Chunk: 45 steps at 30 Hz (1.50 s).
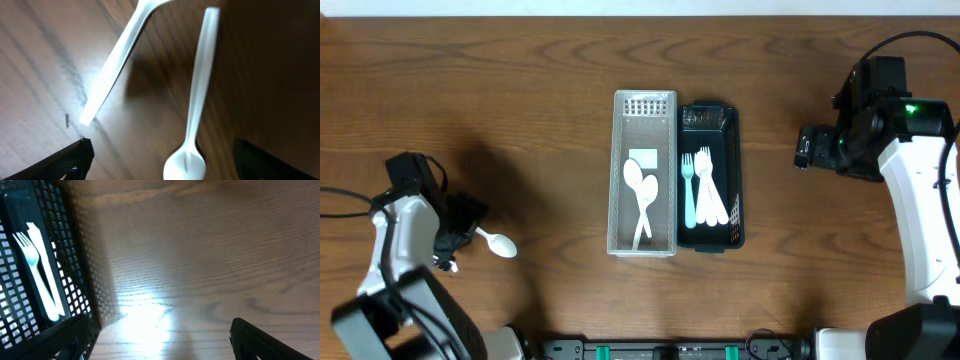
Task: Pack container
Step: 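Move the left gripper back to the spoons on the left, then grasp a white spoon with the left gripper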
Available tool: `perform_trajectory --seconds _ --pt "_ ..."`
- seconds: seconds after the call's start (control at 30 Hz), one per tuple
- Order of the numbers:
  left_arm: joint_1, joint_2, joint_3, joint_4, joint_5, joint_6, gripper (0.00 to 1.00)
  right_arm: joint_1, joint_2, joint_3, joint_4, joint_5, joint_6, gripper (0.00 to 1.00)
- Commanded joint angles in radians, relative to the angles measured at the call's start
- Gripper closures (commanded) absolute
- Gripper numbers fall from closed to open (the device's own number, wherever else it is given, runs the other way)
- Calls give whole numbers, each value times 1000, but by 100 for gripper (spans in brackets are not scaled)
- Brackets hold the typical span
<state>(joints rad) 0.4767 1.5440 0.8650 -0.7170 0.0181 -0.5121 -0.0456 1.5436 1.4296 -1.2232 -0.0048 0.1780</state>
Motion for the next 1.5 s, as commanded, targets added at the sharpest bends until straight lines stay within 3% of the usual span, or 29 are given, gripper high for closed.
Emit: perform_trajectory --seconds 0.0,0.2,0.5,0.6,0.9,1.1,1.17,1.47 --pt "5 60 2 13 2 21 8 -6 -1 1 -3 -3 -11 7" --pt "4 149 2 75 81 61 9 -6 -1 1 -3 -4 -11 7" --pt "5 222 2 101 83 74 11 -6 -1 1 -5 -4 -11 7" --pt "5 224 2 93 83 74 21 -6 -1 1 -6 -3 -11 7" --pt "5 224 2 63 84 74 69 -6 -1 1 -7 -3 -11 7" --pt "5 224 2 56 84 74 81 -6 -1 1 -7 -3 -11 7" --pt "5 224 2 56 84 74 90 -6 -1 1 -7 -3 -11 7" --pt "-11 167 5 50 83 74 94 -6 -1 2 -6 -3 -12 7"
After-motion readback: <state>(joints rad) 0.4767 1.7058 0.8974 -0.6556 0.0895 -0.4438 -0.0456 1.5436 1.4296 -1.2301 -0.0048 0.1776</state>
